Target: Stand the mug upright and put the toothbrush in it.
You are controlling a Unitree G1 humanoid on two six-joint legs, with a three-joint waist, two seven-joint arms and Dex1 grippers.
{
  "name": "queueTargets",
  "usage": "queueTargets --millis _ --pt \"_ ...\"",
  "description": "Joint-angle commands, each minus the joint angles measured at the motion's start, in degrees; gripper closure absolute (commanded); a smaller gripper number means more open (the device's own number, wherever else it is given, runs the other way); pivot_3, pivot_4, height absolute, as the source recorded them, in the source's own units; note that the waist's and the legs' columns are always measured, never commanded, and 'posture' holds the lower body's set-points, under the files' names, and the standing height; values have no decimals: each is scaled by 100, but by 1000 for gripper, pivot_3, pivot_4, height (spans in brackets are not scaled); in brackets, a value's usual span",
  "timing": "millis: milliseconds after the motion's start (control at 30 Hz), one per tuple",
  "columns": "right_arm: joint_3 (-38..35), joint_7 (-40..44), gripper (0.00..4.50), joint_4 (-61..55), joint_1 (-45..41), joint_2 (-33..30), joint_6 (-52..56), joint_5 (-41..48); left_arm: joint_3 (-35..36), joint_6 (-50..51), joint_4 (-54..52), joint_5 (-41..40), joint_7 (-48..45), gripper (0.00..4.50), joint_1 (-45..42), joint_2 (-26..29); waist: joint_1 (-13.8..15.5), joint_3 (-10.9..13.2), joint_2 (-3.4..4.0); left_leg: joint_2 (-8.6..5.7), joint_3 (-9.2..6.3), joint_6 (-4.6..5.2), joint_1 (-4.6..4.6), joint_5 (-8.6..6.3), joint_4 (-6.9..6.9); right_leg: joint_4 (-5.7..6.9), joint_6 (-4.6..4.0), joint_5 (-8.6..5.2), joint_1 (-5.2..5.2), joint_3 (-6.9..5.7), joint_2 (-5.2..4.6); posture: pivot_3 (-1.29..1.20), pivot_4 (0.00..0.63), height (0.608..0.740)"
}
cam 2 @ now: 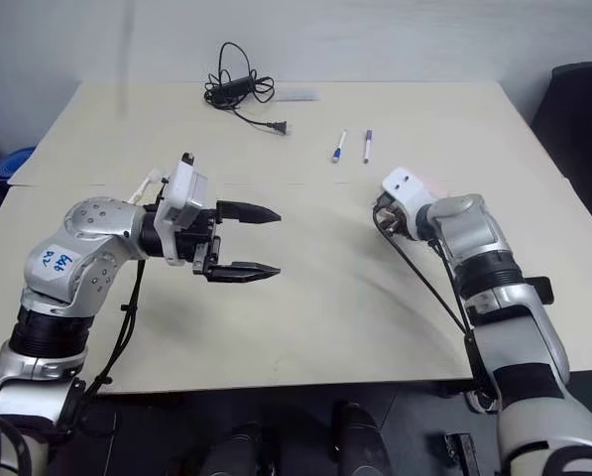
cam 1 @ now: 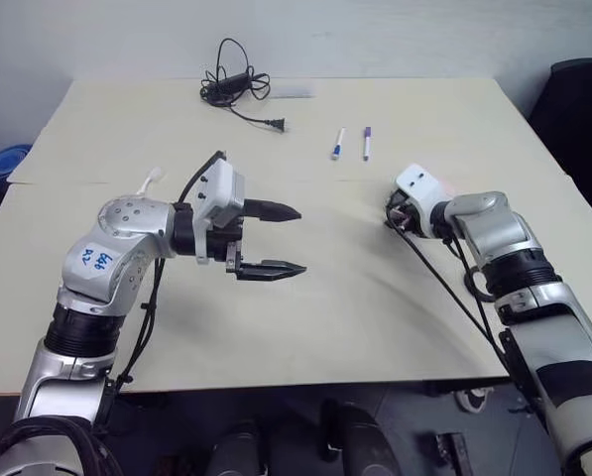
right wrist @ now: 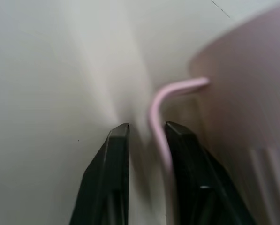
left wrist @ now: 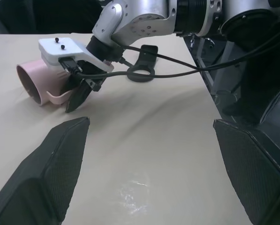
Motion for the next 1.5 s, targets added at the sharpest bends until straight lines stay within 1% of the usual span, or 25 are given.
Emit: queueTargets --millis 33,67,167,233,267,333,367,433,467,500,533,600,633,700,800,933,1000,1067,1200,1233,1267,1367,1500 --pt "-42 133 4399 113 16 80 -48 -94 49 -96 -54 16 -56 0 -191 0 0 0 0 1 0 0 0 0 0 1 0 0 0 1 1 0 150 740" --pt "-81 158 4490 63 43 87 -18 -76 58 -97 -33 19 -68 0 -200 9 2 0 0 1 0 -1 2 0 1 2 0 0 0 2 0 0 150 740" --pt "-195 173 4490 -141 153 73 -9 -38 90 -83 1 25 -88 0 -197 42 4 0 0 0 -2 -1 3 0 1 3 0 0 0 4 -1 0 150 740" --pt "-394 416 4490 -690 368 117 -106 265 140 -56 -17 23 -63 0 -170 73 10 0 0 1 -5 -2 2 0 0 2 -1 0 0 3 -1 0 150 740" --pt "-580 560 4490 -1177 540 214 -52 562 207 -20 -47 1 -11 0 -134 95 9 0 0 2 -9 -2 0 -1 0 1 -2 -1 0 3 0 0 150 740" --pt "-963 573 4490 -2072 866 539 84 1098 396 94 -123 -70 133 0 -23 167 -17 0 0 6 -24 -5 0 -2 -1 0 -2 -1 -1 4 5 0 150 740" --pt "-1134 466 4490 -2494 1035 822 192 1377 573 190 -181 -137 236 0 78 233 -45 0 0 10 -22 -7 1 -3 -3 0 -2 -1 -3 4 9 0 150 740" --pt "-1312 230 4490 -3024 1297 1302 283 1685 895 376 -276 -258 418 0 258 355 -100 0 0 21 -17 -18 8 -2 -8 9 -9 -4 -6 5 14 0 150 740" --pt "-1319 97 4490 -3188 1431 1571 160 1743 1089 477 -308 -309 515 0 365 443 -102 1 1 23 -16 -24 10 -2 -9 24 -18 -9 -13 5 13 0 150 740" --pt "-1297 -41 4490 -3283 1550 1818 -12 1750 1267 565 -338 -352 600 0 475 534 -95 1 1 23 -17 -28 4 0 -8 37 -25 -14 -25 7 12 0 150 740" --pt "-1285 -216 4490 -3268 1665 2197 -275 1794 1512 660 -364 -380 676 0 635 689 -92 1 1 23 -18 -30 -7 2 -6 44 -29 -16 -38 9 9 0 150 740" --pt "-1309 -417 4490 -3210 1800 2688 -582 1885 1812 783 -430 -453 770 0 851 897 -92 0 0 19 -13 -33 -27 4 -4 56 -29 -16 -67 13 8 0 150 740" --pt "-1338 -459 4490 -3094 1896 3002 -781 2000 1999 894 -501 -503 813 0 993 1035 -89 0 0 17 -10 -33 -27 4 -4 57 -29 -16 -70 13 8 0 150 740" --pt "-1343 -441 4490 -2937 2073 3384 -1121 2116 2243 1029 -645 -575 847 0 1252 1252 -78 0 -1 16 -10 -33 -29 4 -5 55 -29 -16 -70 13 8 0 150 740" --pt "-1295 -340 4490 -2817 2337 3623 -1371 2196 2511 1125 -847 -684 807 0 1620 1505 -22 0 -1 13 -10 -32 -29 3 -6 54 -30 -17 -70 14 5 0 150 740" --pt "-1257 -125 4490 -2740 2718 3531 -1265 2330 2569 1155 -993 -735 862 0 1820 1621 18 -4 -7 6 -12 -29 -27 3 -5 54 -30 -17 -65 16 0 0 150 740" --pt "-1235 -10 3885 -2760 2823 3370 -1003 2413 2483 1097 -1031 -690 873 0 1832 1636 17 -5 -9 6 -13 -29 -23 4 -5 56 -30 -17 -63 17 0 0 150 740" --pt "-1183 180 3341 -3071 3022 3128 -812 2513 2414 1119 -1047 -705 939 0 1762 1585 19 -5 -9 6 -12 -29 -23 4 -6 57 -31 -17 -64 18 1 0 150 740" --pt "-1004 320 1913 -3622 3306 2755 -643 2491 2320 1095 -1039 -719 959 0 1709 1556 9 -5 -9 7 -9 -29 -26 4 -8 57 -31 -17 -70 20 3 0 150 740" --pt "-951 317 1646 -3755 3370 2671 -626 2448 2278 1069 -1018 -698 943 0 1696 1560 -3 -5 -9 8 -9 -29 -25 4 -8 57 -32 -17 -70 19 5 0 150 740" --pt "-871 280 1282 -3892 3433 2564 -675 2327 2222 1031 -990 -669 916 0 1678 1567 -7 -5 -9 11 -5 -30 -23 4 -8 58 -32 -18 -71 21 7 0 150 740" --pt "-676 5 350 -4263 3496 2251 -625 1955 2102 974 -888 -663 862 0 1601 1560 -4 -5 -9 16 -1 -35 -18 2 -9 64 -39 -22 -73 20 10 0 150 740" --pt "-453 -212 350 -4647 3545 1871 -411 1602 1966 855 -730 -610 803 0 1543 1532 12 -5 -9 12 2 -35 -19 2 -8 65 -39 -22 -74 21 7 0 150 740"
